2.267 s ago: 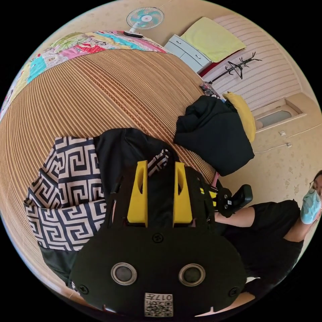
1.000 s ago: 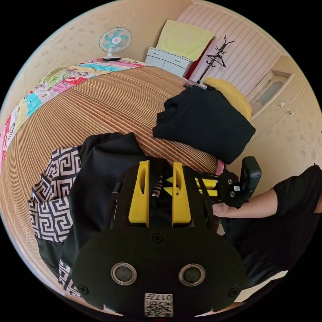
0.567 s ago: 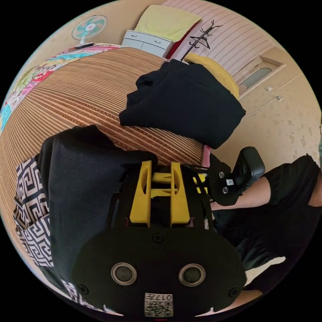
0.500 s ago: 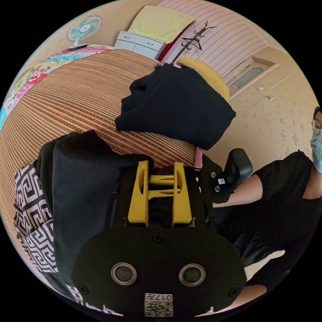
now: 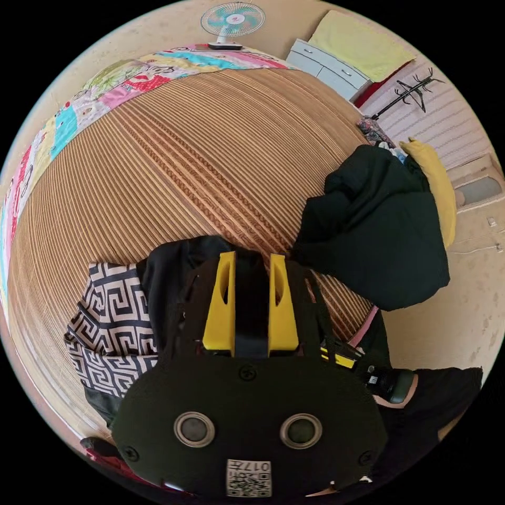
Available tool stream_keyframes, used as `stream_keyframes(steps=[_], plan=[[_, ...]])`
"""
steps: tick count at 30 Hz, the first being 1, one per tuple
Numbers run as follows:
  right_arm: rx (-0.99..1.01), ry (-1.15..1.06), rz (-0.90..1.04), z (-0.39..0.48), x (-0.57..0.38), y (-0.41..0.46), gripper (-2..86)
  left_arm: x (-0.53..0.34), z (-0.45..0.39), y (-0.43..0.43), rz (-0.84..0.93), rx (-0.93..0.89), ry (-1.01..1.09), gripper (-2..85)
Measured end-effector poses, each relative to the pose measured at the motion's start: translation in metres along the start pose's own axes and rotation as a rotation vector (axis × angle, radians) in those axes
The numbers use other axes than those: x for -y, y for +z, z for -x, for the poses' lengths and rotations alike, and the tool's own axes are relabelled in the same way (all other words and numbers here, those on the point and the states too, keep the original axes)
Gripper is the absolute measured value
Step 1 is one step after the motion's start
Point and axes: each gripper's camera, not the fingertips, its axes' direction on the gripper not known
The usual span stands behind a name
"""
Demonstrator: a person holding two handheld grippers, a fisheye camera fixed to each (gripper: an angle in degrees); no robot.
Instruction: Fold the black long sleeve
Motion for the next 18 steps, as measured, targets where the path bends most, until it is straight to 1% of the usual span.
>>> stream_keyframes(steps=[2,3,5,7,10,12,14,17,18], plan=[[-0.003,-0.001,0.000,0.002,0.001,0.001,5.9,0.014,0.004,0.000,0.001,-0.036,-0.035,1.4],[-0.004,-0.002,0.000,0.003,0.001,0.002,5.8,0.017,0.006,-0.004,-0.018,-0.044,-0.052,1.1],[-0.004,-0.002,0.000,0.004,0.002,0.003,5.6,0.025,0.015,-0.031,-0.151,-0.098,-0.118,0.1],[-0.004,-0.001,0.000,0.005,0.004,0.005,5.4,0.033,0.020,-0.041,-0.199,-0.126,-0.147,0.0],[-0.012,0.001,0.001,0.007,0.006,0.007,5.0,0.046,0.022,-0.040,-0.211,-0.157,-0.148,1.2],[-0.014,0.000,0.001,0.009,0.007,0.008,4.8,0.045,0.019,-0.048,-0.262,-0.202,-0.111,3.3],[-0.017,-0.001,0.000,0.011,0.009,0.009,4.5,0.026,0.011,-0.082,-0.413,-0.238,-0.060,6.7],[-0.020,-0.002,0.000,0.014,0.012,0.010,4.1,-0.024,0.001,-0.142,-0.602,-0.206,-0.102,8.6],[-0.020,-0.002,0.000,0.014,0.012,0.010,4.1,-0.037,-0.002,-0.153,-0.627,-0.206,-0.106,8.7]])
